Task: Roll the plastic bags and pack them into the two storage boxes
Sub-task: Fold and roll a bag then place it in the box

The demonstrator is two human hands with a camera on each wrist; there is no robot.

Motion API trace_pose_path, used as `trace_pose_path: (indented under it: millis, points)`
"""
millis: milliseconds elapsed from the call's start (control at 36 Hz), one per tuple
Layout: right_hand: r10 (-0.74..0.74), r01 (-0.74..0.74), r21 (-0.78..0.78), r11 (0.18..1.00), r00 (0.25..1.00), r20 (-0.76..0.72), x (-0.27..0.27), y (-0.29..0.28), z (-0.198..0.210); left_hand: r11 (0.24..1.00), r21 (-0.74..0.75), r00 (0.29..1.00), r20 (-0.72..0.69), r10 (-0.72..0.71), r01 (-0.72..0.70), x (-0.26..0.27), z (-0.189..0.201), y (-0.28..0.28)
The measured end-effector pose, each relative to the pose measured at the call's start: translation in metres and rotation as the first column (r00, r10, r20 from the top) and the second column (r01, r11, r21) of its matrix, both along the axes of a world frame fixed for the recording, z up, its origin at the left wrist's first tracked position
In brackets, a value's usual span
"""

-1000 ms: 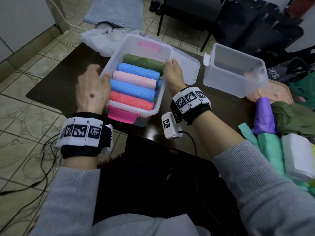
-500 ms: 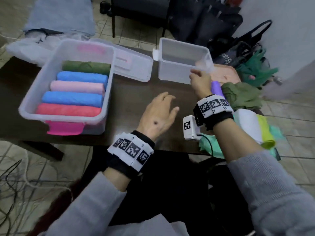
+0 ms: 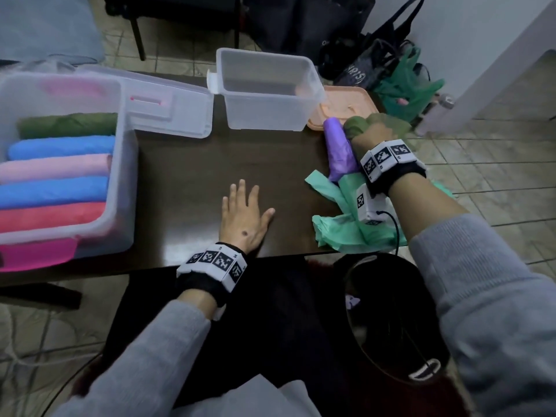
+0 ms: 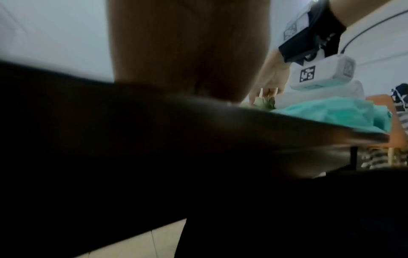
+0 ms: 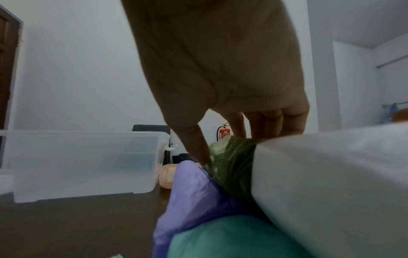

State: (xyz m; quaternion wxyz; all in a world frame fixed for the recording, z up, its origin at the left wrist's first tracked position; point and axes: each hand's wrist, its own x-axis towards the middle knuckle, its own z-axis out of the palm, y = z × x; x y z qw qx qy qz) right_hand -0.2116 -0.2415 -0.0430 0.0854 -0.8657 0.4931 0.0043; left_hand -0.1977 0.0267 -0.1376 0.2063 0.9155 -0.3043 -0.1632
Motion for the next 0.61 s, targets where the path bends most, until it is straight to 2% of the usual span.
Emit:
trace_pose_path:
  millis: [167,361,500,611]
  points:
    - [0.030,-0.031,-0.016,0.999,0.996,-0.085,0.001,-0.008,-0.011,0.999,0.038,0.988,0.154,-0.021,0.015,-0.009,-0.012,0.004]
    - [-0.027,0.031,0.084,0.996,0.999,-0.040,0.008,-0.017,-0.018,0.999,0.051,0.980,0.196,-0.026,0.017,-0.011,-0.013,0.005]
    - [-0.097,0.089,0.132,0.987,0.994,0.052,0.005,-0.018,-0.020,0.999,0.051,0.980,0.200,-0.022,0.012,-0.011,-0.014,0.005]
    - [-0.050,0.034,0.132,0.991,0.992,0.119,-0.002,-0.004,-0.011,0.999,0.044,0.979,0.205,-0.011,0.002,-0.011,-0.015,0.004]
